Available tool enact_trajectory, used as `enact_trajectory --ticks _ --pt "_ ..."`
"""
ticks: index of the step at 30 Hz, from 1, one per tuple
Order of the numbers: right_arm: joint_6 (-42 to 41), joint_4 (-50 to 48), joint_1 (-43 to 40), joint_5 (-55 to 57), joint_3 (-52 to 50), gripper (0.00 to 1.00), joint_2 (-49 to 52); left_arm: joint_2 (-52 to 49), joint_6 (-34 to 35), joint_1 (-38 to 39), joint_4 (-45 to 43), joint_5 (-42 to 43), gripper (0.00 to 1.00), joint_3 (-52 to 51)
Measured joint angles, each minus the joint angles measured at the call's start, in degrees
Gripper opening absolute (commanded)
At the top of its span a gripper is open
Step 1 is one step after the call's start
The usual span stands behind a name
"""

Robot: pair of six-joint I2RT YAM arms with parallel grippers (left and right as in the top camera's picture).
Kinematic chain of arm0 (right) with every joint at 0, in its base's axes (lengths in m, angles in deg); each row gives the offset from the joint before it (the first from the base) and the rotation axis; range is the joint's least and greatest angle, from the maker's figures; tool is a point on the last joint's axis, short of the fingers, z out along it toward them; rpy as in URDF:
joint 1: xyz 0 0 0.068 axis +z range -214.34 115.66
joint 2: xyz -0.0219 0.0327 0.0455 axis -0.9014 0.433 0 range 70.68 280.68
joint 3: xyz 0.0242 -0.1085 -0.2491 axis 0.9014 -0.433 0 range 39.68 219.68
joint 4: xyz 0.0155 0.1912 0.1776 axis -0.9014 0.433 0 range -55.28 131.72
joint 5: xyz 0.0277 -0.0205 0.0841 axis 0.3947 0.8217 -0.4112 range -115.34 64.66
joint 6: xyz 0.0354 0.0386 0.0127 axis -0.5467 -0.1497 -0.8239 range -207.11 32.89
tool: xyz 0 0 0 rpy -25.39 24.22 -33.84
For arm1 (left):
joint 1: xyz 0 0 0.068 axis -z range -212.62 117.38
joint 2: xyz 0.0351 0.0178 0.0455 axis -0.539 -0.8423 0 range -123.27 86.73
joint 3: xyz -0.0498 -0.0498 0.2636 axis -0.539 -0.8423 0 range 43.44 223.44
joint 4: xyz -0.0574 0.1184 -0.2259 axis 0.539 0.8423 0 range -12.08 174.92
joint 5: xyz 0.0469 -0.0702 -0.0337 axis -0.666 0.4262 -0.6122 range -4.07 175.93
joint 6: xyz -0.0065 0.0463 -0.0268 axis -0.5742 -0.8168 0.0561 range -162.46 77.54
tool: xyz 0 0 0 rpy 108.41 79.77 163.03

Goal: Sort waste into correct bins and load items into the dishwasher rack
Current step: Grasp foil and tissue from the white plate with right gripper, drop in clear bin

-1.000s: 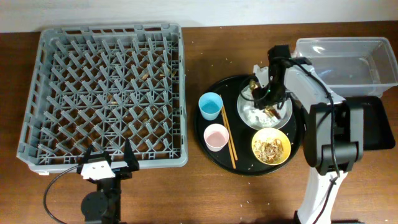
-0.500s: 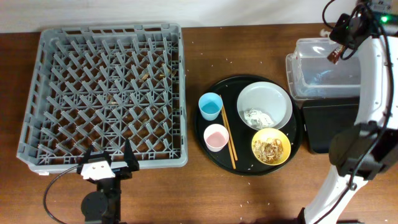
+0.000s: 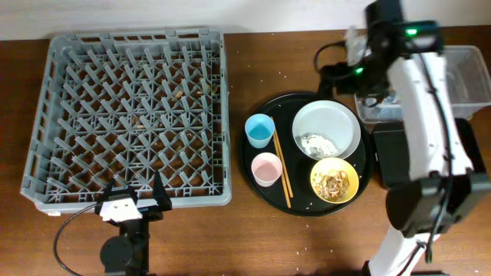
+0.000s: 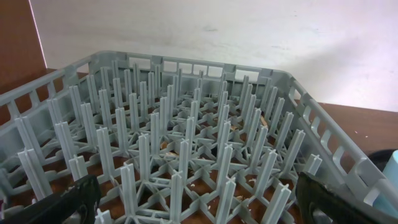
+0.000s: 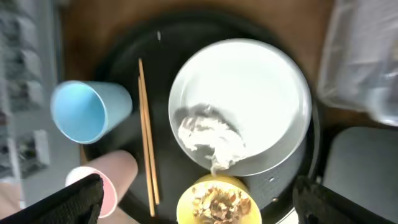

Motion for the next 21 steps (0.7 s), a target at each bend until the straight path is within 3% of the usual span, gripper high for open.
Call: enact_trajectory --ticks 4,6,8,9,10,12,13,17,21 --pt "-6.6 -14.9 5.2 2.8 -23.6 0.87 1.3 0.0 0.0 0.0 -0.1 0.0 0.99 0.0" --pt "-9.9 -21.5 5.2 3.0 -30.6 0.86 1.8 0.0 0.0 0.0 0.0 0.0 0.99 0.0" --pt "-10.9 -28.6 5.2 3.2 -38.6 0.77 1.7 -0.1 0.0 0.0 0.0 0.0 0.99 0.0" --pt "-11.0 -29.4 5.2 2.5 -40.1 0.67 1.7 0.0 0.0 0.0 0.0 0.0 0.99 0.0" --pt "-11.1 -30.0 5.2 2.4 -40.2 0.59 1.5 0.0 0.0 0.0 0.0 0.0 0.99 0.0" --pt "-11.7 -30.2 5.2 2.8 -41.1 0.16 1.5 0.0 0.0 0.0 0.0 0.0 0.99 0.0" --pt "-11.6 -30.2 5.2 2.8 -41.1 0.04 1.5 0.0 0.0 0.0 0.0 0.0 0.99 0.0" --pt "-11.9 -24.7 4.7 3.2 -35.8 0.04 1.6 0.0 0.0 0.0 0.0 0.0 0.99 0.0" --pt "-14.1 -18.5 -1.4 11.4 -10.1 0.04 -2.7 0.0 0.0 0.0 0.0 0.0 0.99 0.0"
